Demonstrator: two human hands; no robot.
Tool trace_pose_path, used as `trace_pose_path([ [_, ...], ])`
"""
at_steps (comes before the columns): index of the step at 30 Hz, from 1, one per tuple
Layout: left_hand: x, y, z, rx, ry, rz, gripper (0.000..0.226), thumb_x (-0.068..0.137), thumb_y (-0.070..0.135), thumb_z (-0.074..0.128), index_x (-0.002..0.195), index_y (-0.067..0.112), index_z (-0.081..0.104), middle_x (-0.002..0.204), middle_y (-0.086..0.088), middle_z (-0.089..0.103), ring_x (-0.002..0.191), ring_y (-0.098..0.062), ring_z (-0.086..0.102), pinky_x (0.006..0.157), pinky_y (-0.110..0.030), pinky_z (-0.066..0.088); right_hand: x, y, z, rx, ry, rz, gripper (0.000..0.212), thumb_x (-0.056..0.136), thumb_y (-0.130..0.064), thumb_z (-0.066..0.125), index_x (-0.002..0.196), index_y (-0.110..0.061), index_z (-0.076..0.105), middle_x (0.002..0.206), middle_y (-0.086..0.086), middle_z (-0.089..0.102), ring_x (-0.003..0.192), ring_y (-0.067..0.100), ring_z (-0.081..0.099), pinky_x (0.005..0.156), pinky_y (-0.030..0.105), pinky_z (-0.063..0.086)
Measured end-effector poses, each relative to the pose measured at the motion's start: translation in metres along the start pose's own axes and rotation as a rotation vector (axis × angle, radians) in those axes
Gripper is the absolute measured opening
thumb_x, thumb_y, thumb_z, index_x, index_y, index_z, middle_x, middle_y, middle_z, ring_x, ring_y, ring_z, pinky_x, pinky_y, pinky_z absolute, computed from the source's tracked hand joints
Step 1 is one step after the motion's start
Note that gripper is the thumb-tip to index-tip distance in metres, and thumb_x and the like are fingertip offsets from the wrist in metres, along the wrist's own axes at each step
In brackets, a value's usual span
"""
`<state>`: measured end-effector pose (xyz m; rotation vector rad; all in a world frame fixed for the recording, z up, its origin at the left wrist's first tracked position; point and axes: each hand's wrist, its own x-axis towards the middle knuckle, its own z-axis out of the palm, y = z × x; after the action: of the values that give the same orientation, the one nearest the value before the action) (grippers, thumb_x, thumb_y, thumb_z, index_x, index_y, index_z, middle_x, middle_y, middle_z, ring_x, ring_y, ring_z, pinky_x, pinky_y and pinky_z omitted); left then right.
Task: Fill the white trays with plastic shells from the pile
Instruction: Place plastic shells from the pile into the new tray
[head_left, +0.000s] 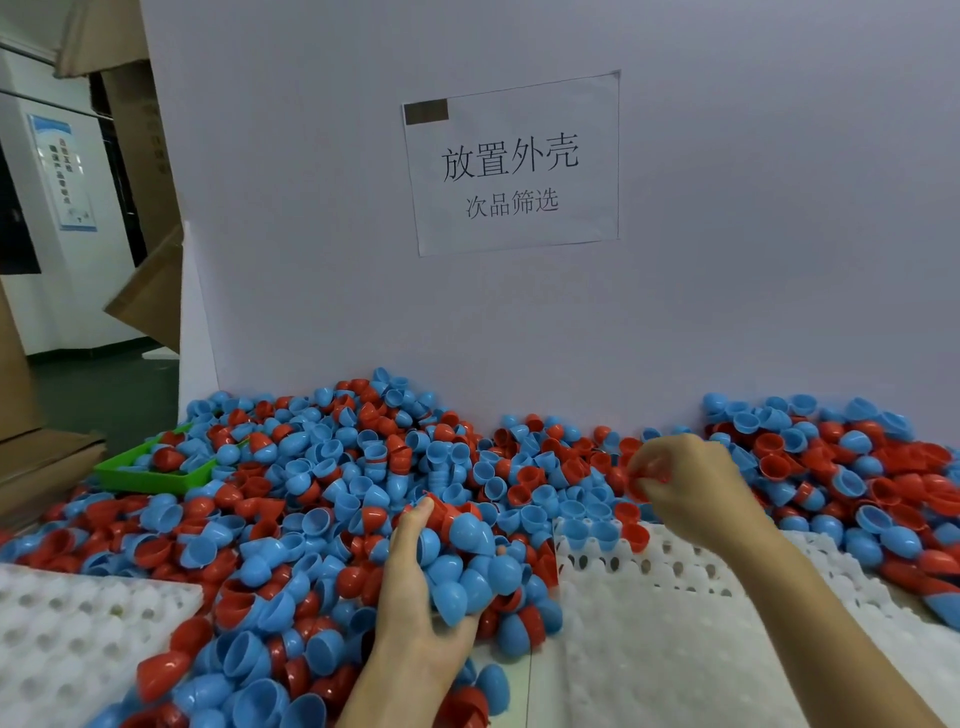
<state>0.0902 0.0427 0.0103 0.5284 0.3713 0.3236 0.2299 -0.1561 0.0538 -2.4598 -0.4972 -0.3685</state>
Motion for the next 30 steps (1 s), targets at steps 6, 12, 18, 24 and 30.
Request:
trace_pose_path([
  [6,0.001,-0.002,0.000,0.025,-0.008,-0.011,0.039,0.087,0.039,0.069,0.115,0.012,0.067,0.108,-0.015,0.068,0.095,-0.029,0.069,0.056,-0.038,0.061,0.003,0.039,-0.005,-0.096,0.011,0.142,0.019,0.094,-0.007,0.064,0.106,-0.014,0.077,0.109,0.006,0.072,0.081,0.014,0.064,0.078,0.030,0.059],
  [12,0.004,-0.003,-0.002,0.057,-0.010,0.014,0.042,0.088,0.039,0.068,0.119,0.011,0.067,0.101,-0.015,0.070,0.086,-0.028,0.070,0.055,-0.038,0.060,-0.004,0.041,0.014,-0.238,-0.152,0.168,0.025,0.094,-0.011,0.064,0.111,-0.025,0.075,0.114,0.000,0.072,0.087,0.015,0.067,0.082,0.033,0.060],
  [18,0.005,-0.004,-0.003,0.086,-0.007,0.030,0.056,0.084,0.039,0.070,0.128,0.005,0.064,0.101,-0.016,0.072,0.087,-0.028,0.072,0.064,-0.038,0.061,-0.006,0.045,0.023,-0.271,-0.158,0.154,0.030,0.096,-0.018,0.064,0.123,-0.028,0.070,0.125,-0.003,0.068,0.104,0.015,0.064,0.095,0.033,0.055],
  [24,0.005,-0.004,-0.002,0.100,0.006,0.037,0.056,0.088,0.039,0.068,0.132,0.006,0.062,0.107,-0.017,0.072,0.091,-0.030,0.072,0.061,-0.037,0.060,-0.006,0.044,0.024,-0.242,-0.131,0.161,0.034,0.098,-0.019,0.061,0.131,-0.027,0.062,0.132,-0.001,0.064,0.112,0.017,0.062,0.097,0.035,0.055],
  [30,0.003,-0.003,-0.002,0.085,-0.006,0.026,0.058,0.086,0.039,0.068,0.133,0.006,0.061,0.103,-0.018,0.072,0.084,-0.029,0.073,0.055,-0.037,0.060,-0.005,0.042,0.025,-0.205,-0.149,0.167,0.019,0.093,-0.014,0.068,0.110,-0.021,0.075,0.105,-0.001,0.072,0.085,0.013,0.067,0.083,0.030,0.059],
])
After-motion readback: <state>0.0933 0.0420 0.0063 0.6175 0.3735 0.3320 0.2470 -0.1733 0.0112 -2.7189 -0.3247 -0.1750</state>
